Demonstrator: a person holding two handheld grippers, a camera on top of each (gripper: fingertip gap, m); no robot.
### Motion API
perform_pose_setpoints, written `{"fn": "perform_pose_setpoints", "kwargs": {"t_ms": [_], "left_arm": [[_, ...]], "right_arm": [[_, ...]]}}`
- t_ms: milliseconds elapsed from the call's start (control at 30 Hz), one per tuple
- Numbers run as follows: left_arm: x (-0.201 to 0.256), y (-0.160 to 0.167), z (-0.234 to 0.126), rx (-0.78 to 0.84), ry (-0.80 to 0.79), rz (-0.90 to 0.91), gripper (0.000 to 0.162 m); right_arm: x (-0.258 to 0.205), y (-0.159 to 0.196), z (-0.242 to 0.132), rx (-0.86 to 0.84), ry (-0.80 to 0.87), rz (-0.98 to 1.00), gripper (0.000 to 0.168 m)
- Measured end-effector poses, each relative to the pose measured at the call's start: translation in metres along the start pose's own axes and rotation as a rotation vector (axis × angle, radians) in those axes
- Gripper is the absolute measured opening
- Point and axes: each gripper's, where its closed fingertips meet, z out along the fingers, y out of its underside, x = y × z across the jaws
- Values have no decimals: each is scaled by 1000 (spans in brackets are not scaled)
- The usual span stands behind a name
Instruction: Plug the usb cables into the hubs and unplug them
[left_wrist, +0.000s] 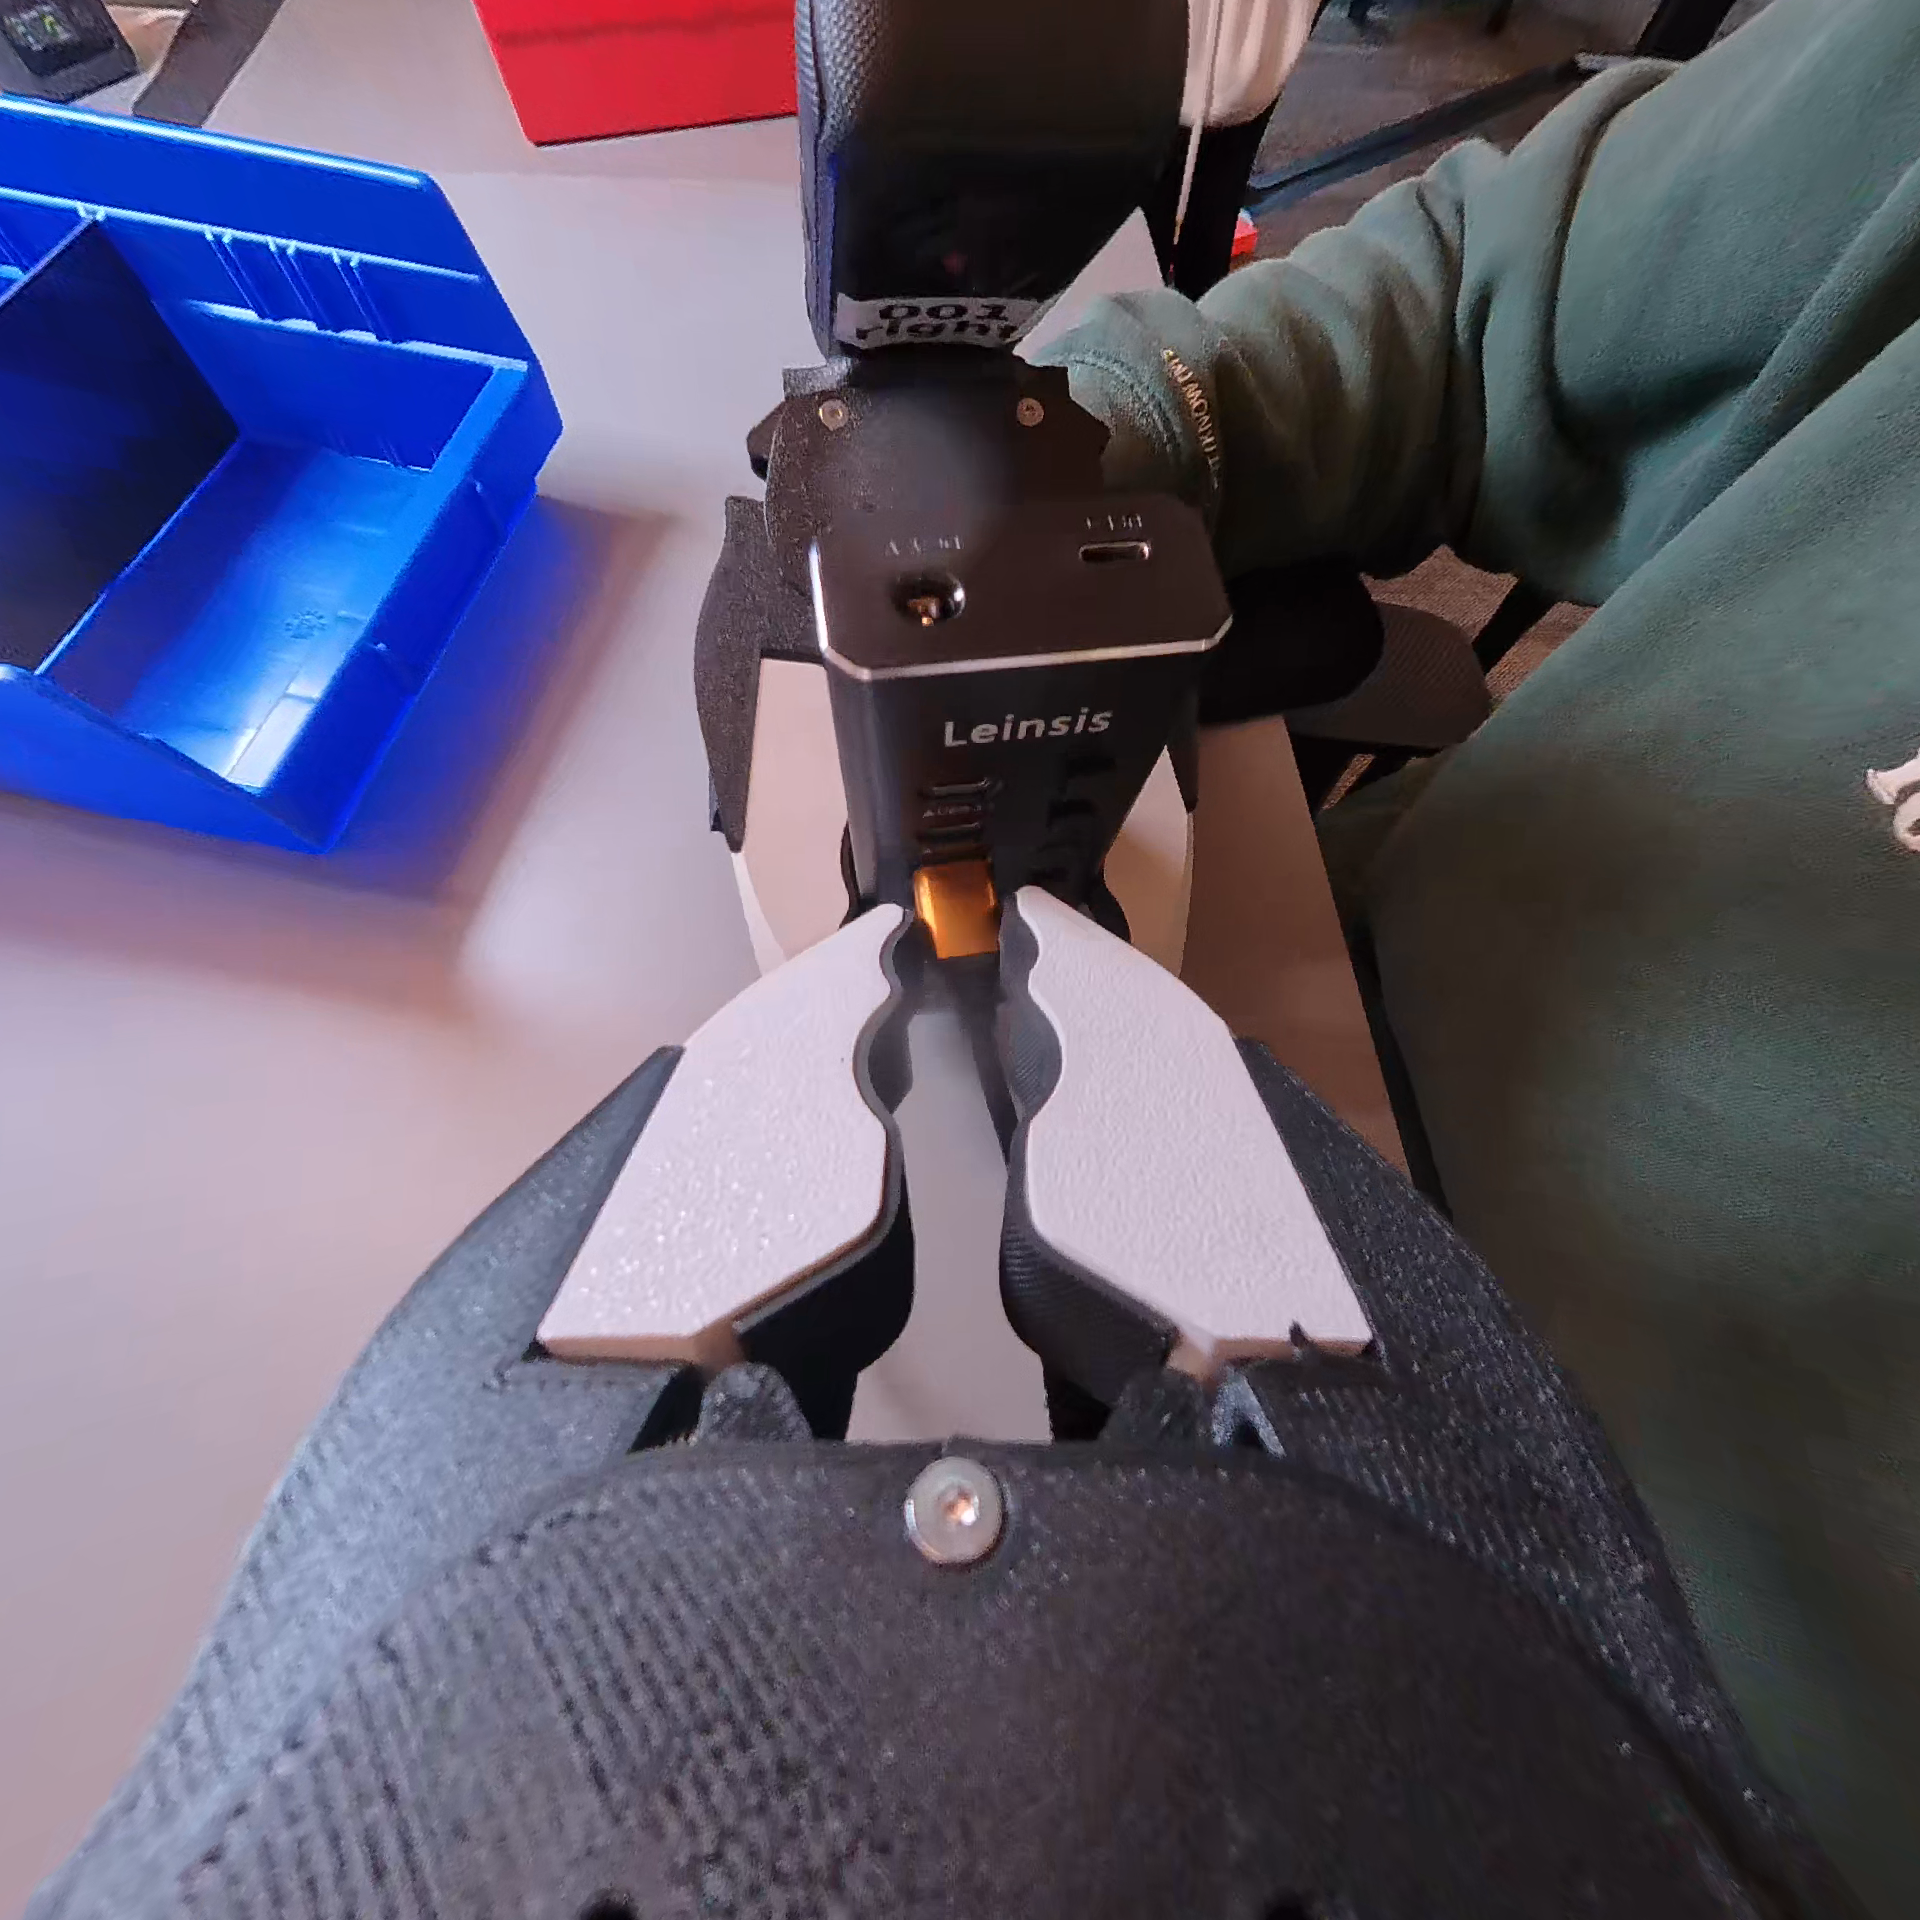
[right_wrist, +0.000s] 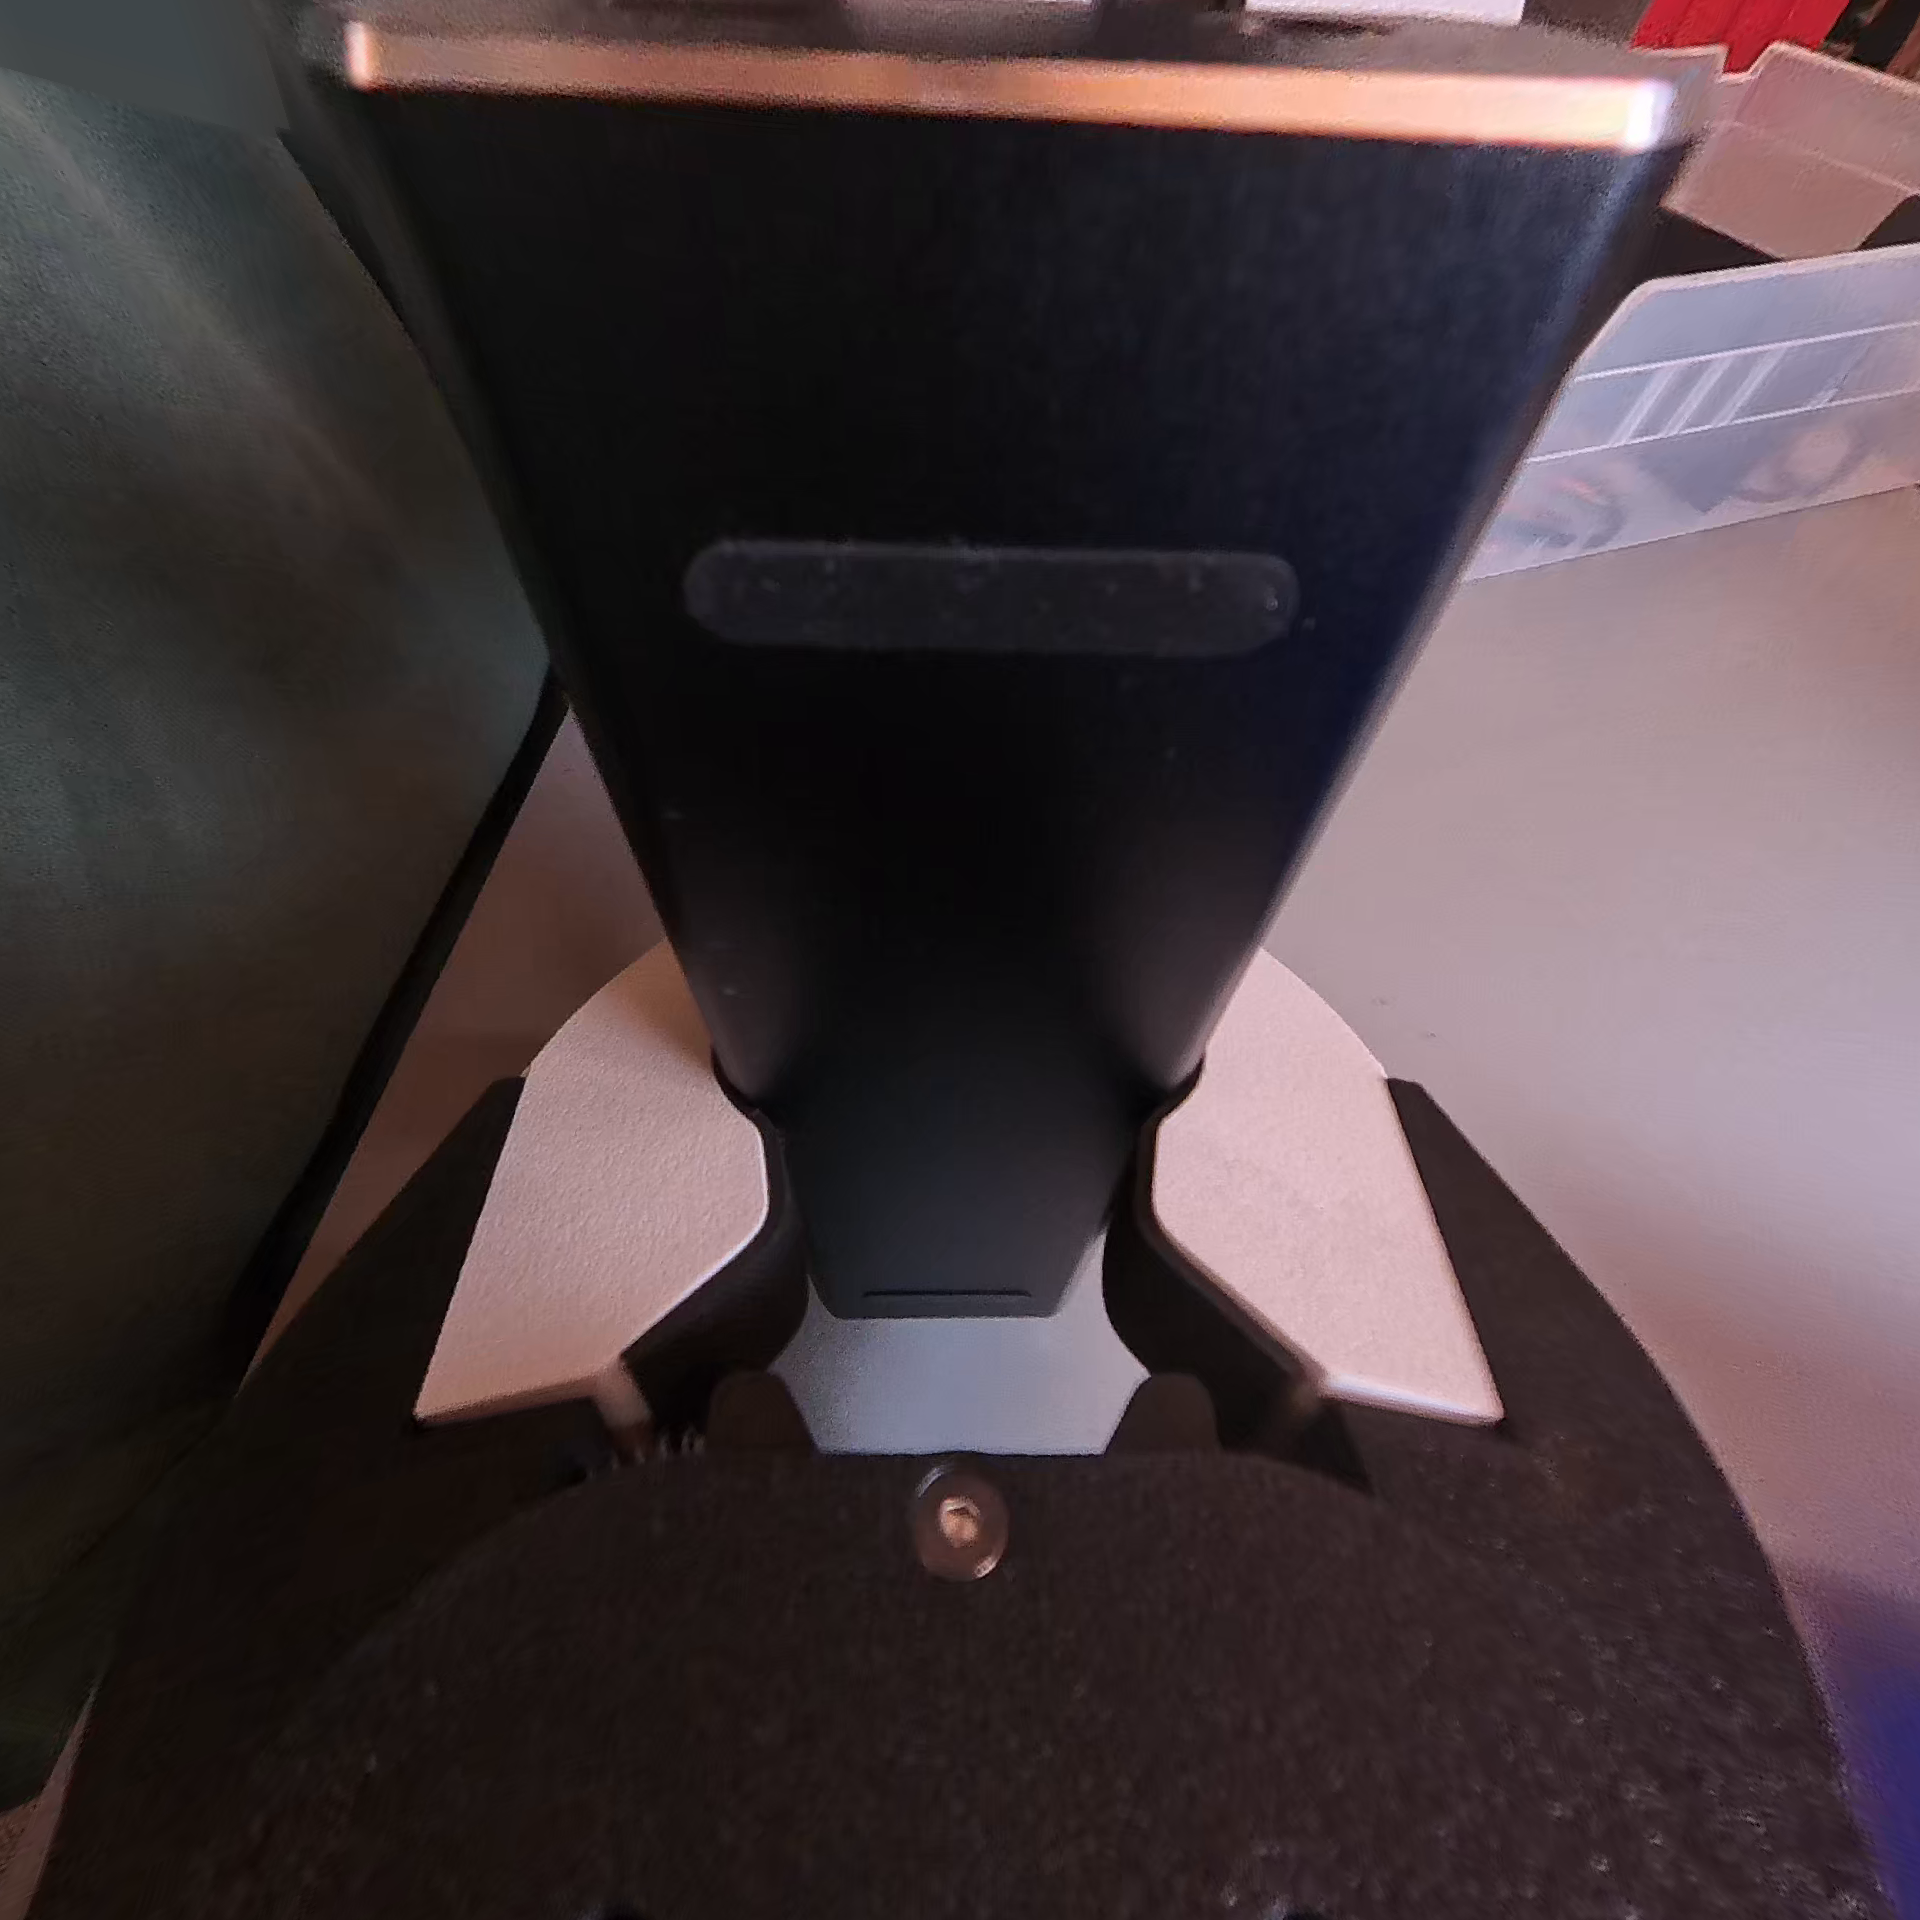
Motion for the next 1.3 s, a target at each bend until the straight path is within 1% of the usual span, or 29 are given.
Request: {"fn": "perform_pose_setpoints", "kwargs": {"t_ms": [100, 233, 267, 333, 367, 400, 467, 533, 567, 633, 733, 867, 933, 967, 1100, 1300], "left_arm": [[-2, -2, -1, 49, -3, -16, 14], [-5, -12, -7, 115, -72, 56, 17], [-3, -13, -7, 131, -76, 80, 24], [2, -15, -3, 167, -62, 71, 42], [2, -15, -2, 172, -72, 70, 55], [0, -15, 0, 185, -87, 66, 62], [0, -17, 3, 189, -105, 70, 66], [-1, -18, 5, 176, -133, 102, 68], [2, -18, 6, 173, -116, 109, 59], [2, -18, 6, 170, -117, 121, 59], [-2, -17, 1, 162, -105, 78, 59], [-9, -12, -3, 130, -123, 67, 58], [-9, -9, 1, 108, -124, 72, 58], [-8, -9, 4, 102, -117, 68, 58], [-6, -10, 10, 81, -120, 92, 58], [-6, -15, 8, 117, -114, 95, 58]], "right_arm": [[3, -3, 0, 9, 20, -4, 72], [9, -19, -6, 99, 44, 7, 72], [10, -19, -6, 103, 47, 14, 72], [11, -17, -4, 101, 50, 27, 72], [12, -16, -3, 101, 58, 28, 72], [12, -14, -2, 91, 62, 28, 72], [10, -11, 2, 63, 67, 5, 72], [9, -10, 7, 42, 81, -17, 72], [10, -10, 7, 42, 92, -20, 72], [12, -10, 7, 30, 112, -33, 72], [17, -14, 6, 45, 150, -11, 73], [22, -26, -2, 86, 198, -4, 80], [25, -24, 0, 51, 233, -25, 79], [26, -21, 1, 30, 244, -30, 76], [25, -18, 8, 12, 235, -18, 74], [24, -27, 9, 86, 223, 9, 79]]}}
